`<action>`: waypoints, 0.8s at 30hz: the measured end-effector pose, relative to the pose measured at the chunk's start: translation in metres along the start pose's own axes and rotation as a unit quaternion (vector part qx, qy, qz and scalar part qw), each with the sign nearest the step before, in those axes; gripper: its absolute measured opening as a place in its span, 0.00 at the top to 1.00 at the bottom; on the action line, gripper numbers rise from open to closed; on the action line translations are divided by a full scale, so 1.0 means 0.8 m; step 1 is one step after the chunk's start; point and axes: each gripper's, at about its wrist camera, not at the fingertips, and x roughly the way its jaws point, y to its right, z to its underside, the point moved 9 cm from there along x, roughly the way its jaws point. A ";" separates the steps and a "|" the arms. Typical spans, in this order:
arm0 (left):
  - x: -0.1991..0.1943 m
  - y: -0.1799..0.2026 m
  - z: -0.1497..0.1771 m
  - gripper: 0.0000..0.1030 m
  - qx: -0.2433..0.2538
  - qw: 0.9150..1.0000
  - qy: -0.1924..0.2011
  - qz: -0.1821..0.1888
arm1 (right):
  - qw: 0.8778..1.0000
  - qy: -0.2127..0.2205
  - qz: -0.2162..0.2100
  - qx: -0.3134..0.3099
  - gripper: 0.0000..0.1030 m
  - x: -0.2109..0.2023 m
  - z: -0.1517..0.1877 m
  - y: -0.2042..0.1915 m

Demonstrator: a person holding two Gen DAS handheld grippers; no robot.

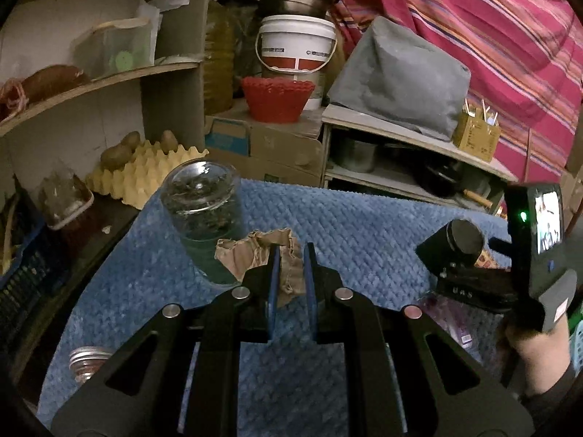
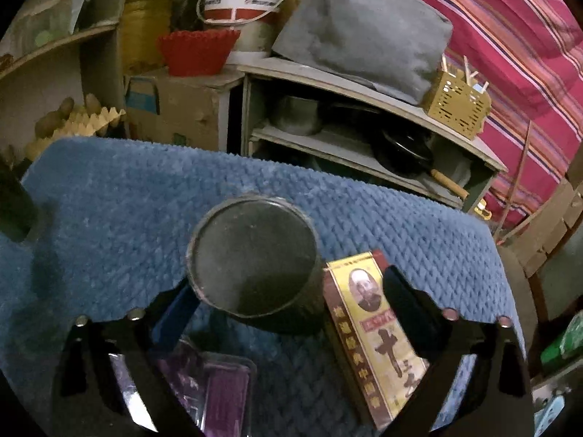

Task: Collect trash
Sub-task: 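Grasp the black cup with the right tool while the left tool holds the paper, then carry the paper and black cup over the basket with both tools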

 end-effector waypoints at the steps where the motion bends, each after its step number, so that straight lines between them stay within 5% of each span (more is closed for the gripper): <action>1: 0.001 0.004 0.002 0.88 0.011 1.000 0.000 -0.002 | 1.000 -0.007 -0.001 -0.007 0.23 0.004 0.000 -0.004; 4: 0.000 0.010 0.008 0.88 0.019 1.000 -0.005 0.007 | 1.000 -0.022 -0.013 -0.010 0.39 0.009 0.001 -0.014; 10: -0.019 0.006 0.009 0.88 0.012 1.000 -0.002 0.021 | 1.000 0.009 0.001 -0.020 0.39 -0.025 -0.011 -0.012; 16: -0.054 0.003 -0.004 0.88 0.004 1.000 0.011 0.029 | 0.999 0.047 -0.002 -0.007 0.39 -0.114 -0.005 0.016; 24: -0.121 0.029 -0.012 0.88 0.008 0.999 0.034 0.034 | 0.998 0.062 0.011 0.024 0.39 -0.217 0.064 0.101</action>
